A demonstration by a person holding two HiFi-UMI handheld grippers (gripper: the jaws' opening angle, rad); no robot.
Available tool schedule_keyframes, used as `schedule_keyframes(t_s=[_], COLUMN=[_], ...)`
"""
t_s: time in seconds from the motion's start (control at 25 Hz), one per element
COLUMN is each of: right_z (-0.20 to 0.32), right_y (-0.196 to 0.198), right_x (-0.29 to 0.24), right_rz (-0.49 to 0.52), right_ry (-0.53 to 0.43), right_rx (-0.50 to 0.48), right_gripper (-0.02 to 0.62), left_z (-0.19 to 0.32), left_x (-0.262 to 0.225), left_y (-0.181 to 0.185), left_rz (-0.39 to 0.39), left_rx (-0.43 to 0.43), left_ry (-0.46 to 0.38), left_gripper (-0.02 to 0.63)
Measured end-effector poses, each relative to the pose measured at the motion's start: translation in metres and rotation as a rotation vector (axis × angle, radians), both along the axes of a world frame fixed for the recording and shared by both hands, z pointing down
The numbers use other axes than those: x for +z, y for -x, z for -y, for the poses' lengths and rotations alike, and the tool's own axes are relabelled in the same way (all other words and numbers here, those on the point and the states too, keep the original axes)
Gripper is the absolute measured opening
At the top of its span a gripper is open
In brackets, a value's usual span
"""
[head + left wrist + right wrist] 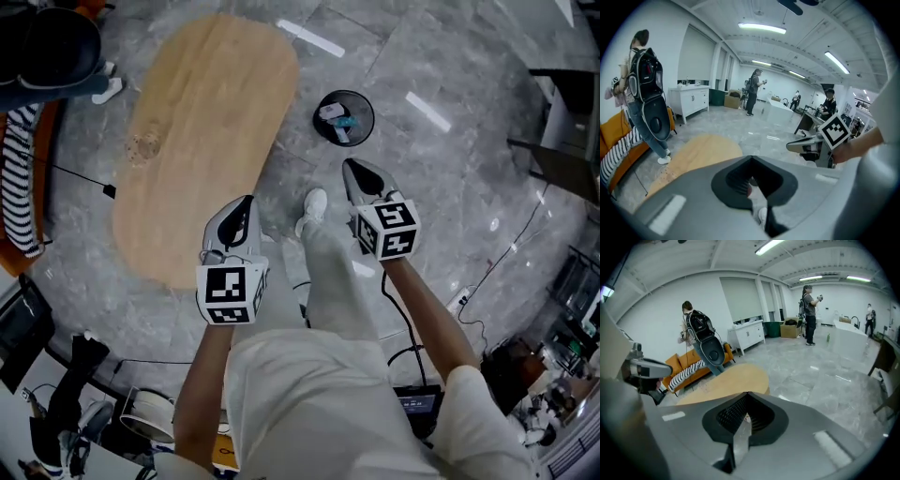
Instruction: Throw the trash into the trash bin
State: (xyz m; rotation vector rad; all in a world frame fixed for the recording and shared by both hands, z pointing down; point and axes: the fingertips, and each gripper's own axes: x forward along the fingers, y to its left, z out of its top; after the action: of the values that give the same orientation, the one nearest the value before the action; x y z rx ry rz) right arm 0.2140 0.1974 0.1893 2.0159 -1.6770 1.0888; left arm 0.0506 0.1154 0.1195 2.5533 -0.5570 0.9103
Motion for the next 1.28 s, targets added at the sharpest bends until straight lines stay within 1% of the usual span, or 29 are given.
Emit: schedule_keyframes(t_s=[0.24,0.36,0.44,0.6,0.76,0.88,0.96,1.04,1.16,1.28], right_z=[0.013,0.02,0.027,0.03,0.025,0.018,0.014,0.011,0.008,-0.004], right_y=[0.033,0.059,0.081,0.135,0.183,0.212,0.219,0.213,0.2,0.194], right_x=[-0.111,-0.155,-0.178,-0.214,-0.247,-0.269,-0.281,-0.29,-0.307,-0.319], right_rz=[-0.046,-0.058,-0.072,-0.088,-0.117,-0.144,-0.156,-0.169,-0.194,-0.215], right_ry=[-0.143,-0.209,-0.246,-0.312,-0.379,-0.422,-0.437,-0.443,-0.458,-0.452], right_rx=[0.018,0.015,0.002,-0.024,-0.055,-0.057,-0.028,0.022,0.094,0.138], right_gripper=[0.025,0.025,0.025,0.025,0.023,0.023,0.023,0.023,0.023,0.023], left_z=[-0.002,-0.003,-0.003,-0.008,-0.012,-0.014,-0.014,-0.011,-0.002,-0.003], left_x=[-0.076,-0.113,-0.135,-0.172,-0.203,-0.214,-0.213,-0.208,-0.202,-0.202], left_y=[0.029,0.049,0.066,0.101,0.129,0.161,0.183,0.2,0.219,0.229], left_rz=[-0.062,-0.095,-0.123,-0.186,-0.253,-0.282,-0.29,-0.293,-0.295,-0.302], left_rx=[0.066,0.095,0.096,0.072,0.012,-0.03,-0.048,-0.054,-0.069,-0.095], left_ry=[-0.045,-0.075,-0.092,-0.125,-0.166,-0.183,-0.18,-0.175,-0.163,-0.119], left_gripper=[0.0,0.0,0.0,0.0,0.0,0.0,0.0,0.0,0.0,0.0])
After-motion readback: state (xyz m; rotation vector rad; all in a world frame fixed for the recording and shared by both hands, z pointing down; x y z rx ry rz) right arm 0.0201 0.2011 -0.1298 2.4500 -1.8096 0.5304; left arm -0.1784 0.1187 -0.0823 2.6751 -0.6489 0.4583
